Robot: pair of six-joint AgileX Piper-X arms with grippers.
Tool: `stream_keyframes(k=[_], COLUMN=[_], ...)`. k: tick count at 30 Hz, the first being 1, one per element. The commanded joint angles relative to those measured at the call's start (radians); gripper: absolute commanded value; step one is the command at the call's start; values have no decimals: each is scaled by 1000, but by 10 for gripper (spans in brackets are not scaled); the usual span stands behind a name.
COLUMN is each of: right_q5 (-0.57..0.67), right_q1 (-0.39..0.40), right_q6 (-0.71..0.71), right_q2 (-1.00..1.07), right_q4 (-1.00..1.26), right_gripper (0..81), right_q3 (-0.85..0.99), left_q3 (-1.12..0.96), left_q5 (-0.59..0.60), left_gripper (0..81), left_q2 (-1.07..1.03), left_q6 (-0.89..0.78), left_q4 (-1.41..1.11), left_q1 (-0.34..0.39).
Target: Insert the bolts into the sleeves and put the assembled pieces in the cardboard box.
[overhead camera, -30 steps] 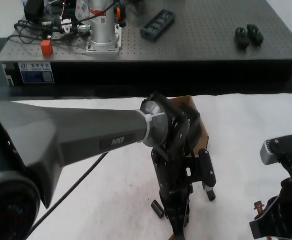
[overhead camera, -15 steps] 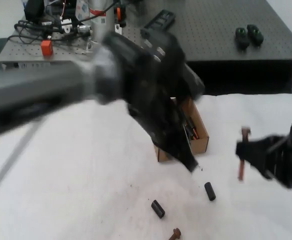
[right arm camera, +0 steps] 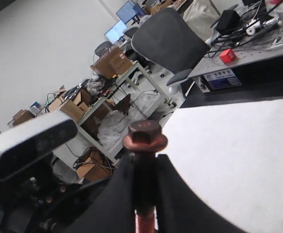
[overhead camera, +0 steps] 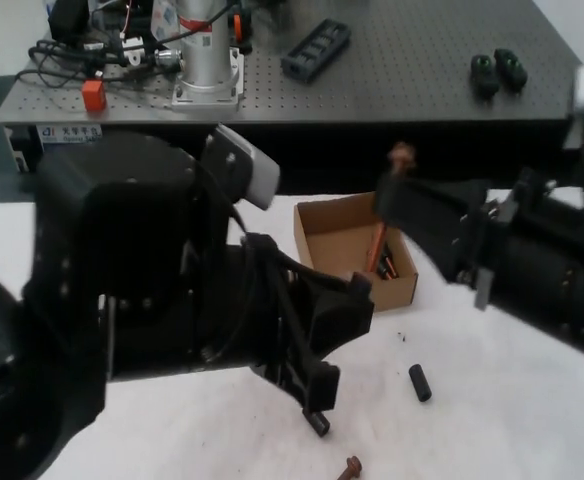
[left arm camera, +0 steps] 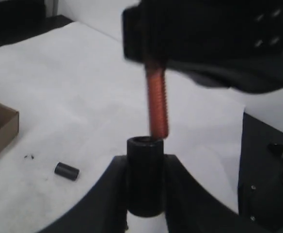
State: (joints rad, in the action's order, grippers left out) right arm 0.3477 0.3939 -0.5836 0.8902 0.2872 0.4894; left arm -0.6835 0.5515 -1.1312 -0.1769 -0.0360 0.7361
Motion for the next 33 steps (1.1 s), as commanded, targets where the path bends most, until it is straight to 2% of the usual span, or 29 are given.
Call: stream_keyframes(k=[1,9,20,31,32,33], right_q5=[-13,-39,-36,45,59,79], right_q1=[40,38,38,40,40,40], right_q6=[-8,-6,-6,-6,-6,-6], right_q2=[39,39,39,39,39,39], right_q4=[41,56,9,3,3,3], right_gripper=[15,15,15,5,13,56], right_q3=[6,6,6,6,6,6], left_q3=[-2,-2,-2,-2,-2,-2], left_q5=[16,29,-72,-68,-68,-68], left_gripper=[7,7,7,7,7,7], left_q2=[12,12,12,12,12,12], left_q6=[-11,-11,-11,4,4,4], left_q4=[-34,-26,-26,-100,-110,-126], left_q1=[1,1,1,1,1,1])
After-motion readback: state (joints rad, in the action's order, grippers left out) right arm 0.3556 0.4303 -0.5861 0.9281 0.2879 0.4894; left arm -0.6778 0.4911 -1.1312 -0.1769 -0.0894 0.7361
